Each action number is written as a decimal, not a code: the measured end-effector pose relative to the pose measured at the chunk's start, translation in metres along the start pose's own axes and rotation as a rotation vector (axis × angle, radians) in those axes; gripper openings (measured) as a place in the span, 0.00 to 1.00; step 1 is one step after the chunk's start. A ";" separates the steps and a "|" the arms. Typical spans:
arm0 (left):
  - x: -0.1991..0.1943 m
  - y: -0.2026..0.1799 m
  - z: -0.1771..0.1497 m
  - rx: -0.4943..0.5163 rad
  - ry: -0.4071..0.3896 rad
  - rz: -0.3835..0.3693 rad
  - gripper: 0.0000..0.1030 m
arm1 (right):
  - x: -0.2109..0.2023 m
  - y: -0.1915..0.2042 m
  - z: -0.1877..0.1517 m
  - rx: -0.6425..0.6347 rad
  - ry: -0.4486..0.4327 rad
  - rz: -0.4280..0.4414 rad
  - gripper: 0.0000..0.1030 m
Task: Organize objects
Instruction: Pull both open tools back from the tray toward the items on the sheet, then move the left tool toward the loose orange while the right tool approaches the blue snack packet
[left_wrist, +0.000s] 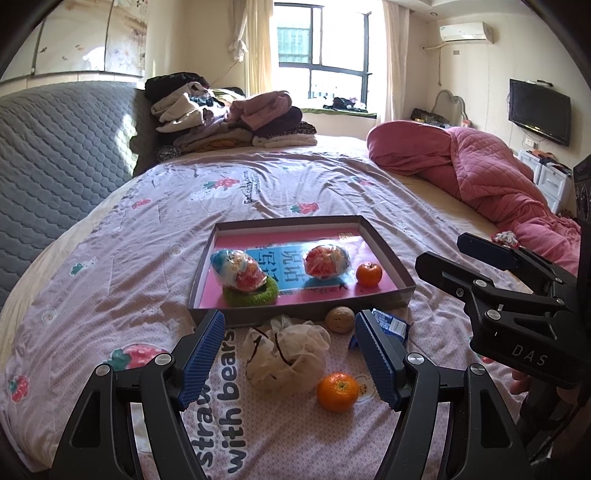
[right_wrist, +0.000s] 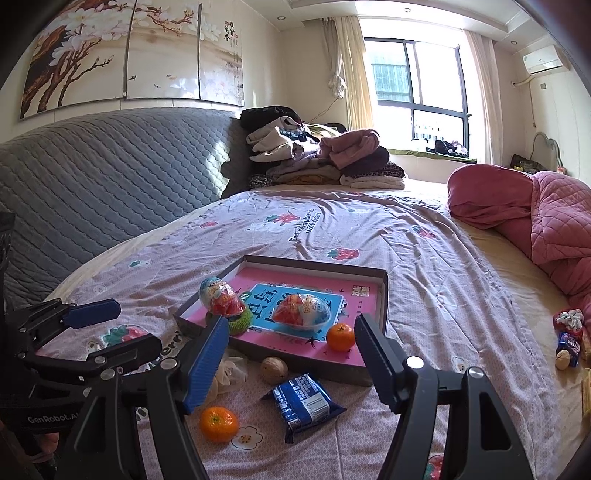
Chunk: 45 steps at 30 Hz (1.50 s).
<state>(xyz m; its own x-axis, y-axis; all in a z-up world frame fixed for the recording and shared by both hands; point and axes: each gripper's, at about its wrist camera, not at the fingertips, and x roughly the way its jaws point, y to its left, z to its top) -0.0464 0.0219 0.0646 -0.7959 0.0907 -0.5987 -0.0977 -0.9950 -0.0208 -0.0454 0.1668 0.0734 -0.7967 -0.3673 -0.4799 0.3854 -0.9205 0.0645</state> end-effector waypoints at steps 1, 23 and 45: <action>0.001 -0.001 -0.002 0.006 0.005 -0.004 0.72 | 0.000 0.001 -0.001 -0.002 0.003 0.000 0.68; 0.019 -0.020 -0.042 0.064 0.106 -0.032 0.72 | 0.010 -0.004 -0.024 -0.015 0.079 -0.016 0.68; 0.034 -0.033 -0.065 0.077 0.187 -0.081 0.72 | 0.023 0.003 -0.047 -0.069 0.188 -0.029 0.68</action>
<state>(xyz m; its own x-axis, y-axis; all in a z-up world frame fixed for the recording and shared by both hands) -0.0316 0.0551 -0.0074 -0.6598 0.1542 -0.7355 -0.2080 -0.9779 -0.0184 -0.0405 0.1616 0.0213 -0.7096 -0.3036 -0.6358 0.3998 -0.9165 -0.0085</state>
